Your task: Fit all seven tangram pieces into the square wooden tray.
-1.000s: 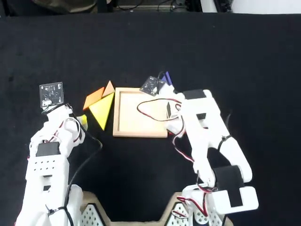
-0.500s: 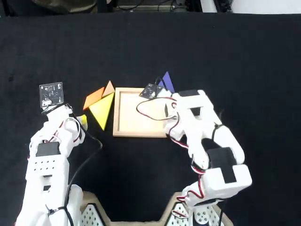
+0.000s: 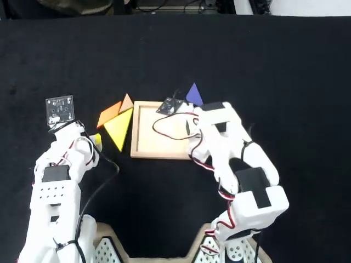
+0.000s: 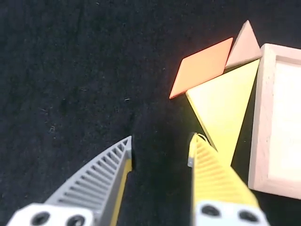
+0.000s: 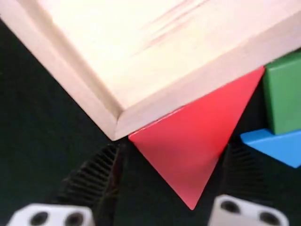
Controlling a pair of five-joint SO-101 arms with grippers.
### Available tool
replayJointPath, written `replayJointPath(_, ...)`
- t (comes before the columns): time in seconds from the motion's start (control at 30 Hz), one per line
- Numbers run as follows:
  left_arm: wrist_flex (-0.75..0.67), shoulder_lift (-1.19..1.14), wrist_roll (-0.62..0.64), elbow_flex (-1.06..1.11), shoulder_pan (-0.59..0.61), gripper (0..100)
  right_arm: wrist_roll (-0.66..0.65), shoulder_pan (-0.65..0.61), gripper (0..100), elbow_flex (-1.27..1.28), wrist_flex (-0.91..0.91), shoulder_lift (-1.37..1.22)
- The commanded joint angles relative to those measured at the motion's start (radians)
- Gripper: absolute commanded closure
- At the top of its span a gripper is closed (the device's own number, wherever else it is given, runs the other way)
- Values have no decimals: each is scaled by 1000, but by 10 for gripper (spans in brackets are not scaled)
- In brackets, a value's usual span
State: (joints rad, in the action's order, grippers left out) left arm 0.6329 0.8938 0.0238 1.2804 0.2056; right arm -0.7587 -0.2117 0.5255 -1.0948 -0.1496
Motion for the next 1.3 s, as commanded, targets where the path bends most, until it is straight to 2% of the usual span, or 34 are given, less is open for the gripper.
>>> replayJointPath(0.0, -11, 20, 11, -8, 10, 798, 63, -48, 698, -64, 6, -4)
replayJointPath(0.13, -11, 20, 11, -7, 12, 798, 141, -49, 699, -88, 3, -4)
replayJointPath(0.63, -11, 20, 11, -7, 12, 798, 150, -48, 704, -79, 8, -71)
replayJointPath(0.9, -11, 20, 11, -4, 12, 798, 144, -46, 936, -124, -35, -110)
replayJointPath(1.13, -14, 20, 9, -4, 12, 798, 141, -28, 938, -125, -89, -35)
replayJointPath(1.27, -12, 20, 8, -4, 12, 798, 57, 43, 939, -119, -155, 116)
